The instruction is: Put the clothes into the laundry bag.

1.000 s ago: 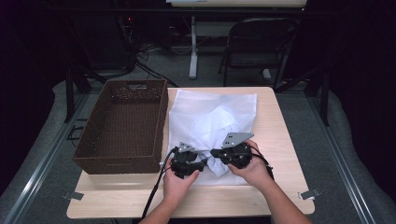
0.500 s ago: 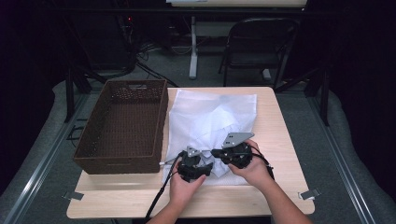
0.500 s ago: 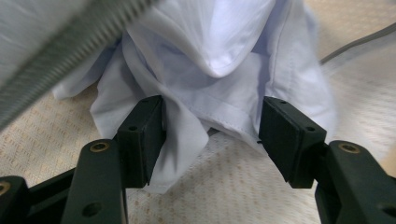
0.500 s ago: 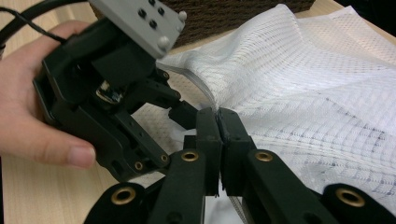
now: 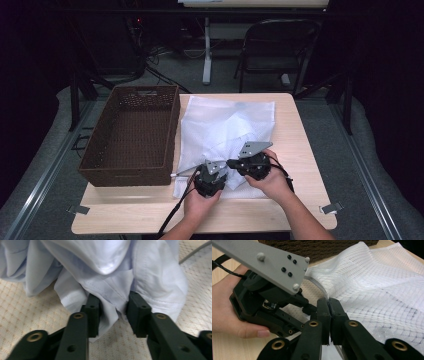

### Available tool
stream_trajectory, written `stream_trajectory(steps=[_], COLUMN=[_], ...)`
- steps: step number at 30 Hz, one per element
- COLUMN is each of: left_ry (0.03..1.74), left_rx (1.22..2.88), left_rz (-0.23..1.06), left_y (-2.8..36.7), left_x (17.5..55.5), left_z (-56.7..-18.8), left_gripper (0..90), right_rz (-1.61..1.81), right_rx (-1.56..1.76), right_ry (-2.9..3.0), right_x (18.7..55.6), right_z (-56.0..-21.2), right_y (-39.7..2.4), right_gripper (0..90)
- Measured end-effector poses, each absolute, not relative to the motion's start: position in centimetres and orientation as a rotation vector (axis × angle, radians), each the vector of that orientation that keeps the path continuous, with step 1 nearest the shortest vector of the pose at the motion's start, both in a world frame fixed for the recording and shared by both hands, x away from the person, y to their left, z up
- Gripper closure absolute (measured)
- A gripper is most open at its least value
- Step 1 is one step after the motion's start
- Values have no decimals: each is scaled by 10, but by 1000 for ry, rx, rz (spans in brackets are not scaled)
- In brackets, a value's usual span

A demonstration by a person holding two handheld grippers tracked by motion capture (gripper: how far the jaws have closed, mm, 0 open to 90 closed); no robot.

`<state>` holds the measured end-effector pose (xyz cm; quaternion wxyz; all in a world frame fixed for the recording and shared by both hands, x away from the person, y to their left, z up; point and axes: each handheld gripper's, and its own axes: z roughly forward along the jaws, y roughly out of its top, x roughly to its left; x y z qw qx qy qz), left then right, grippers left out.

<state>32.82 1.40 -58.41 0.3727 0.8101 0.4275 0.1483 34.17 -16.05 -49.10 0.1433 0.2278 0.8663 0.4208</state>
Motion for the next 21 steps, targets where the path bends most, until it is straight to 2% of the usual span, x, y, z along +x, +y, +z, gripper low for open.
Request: stream_trajectory(steps=[11,21], left_ry=[1116,1119], left_rx=[2035,2006], left_rz=[292,281], left_y=[18,23], left_x=[333,337], left_z=[-583,-574], left_gripper=[851,865], right_rz=[1213,1212], right_rx=[654,652], right_ry=[2499,2502], right_x=[342,341], right_z=[-491,-491], right_y=[-161,-160], right_gripper=[882,882])
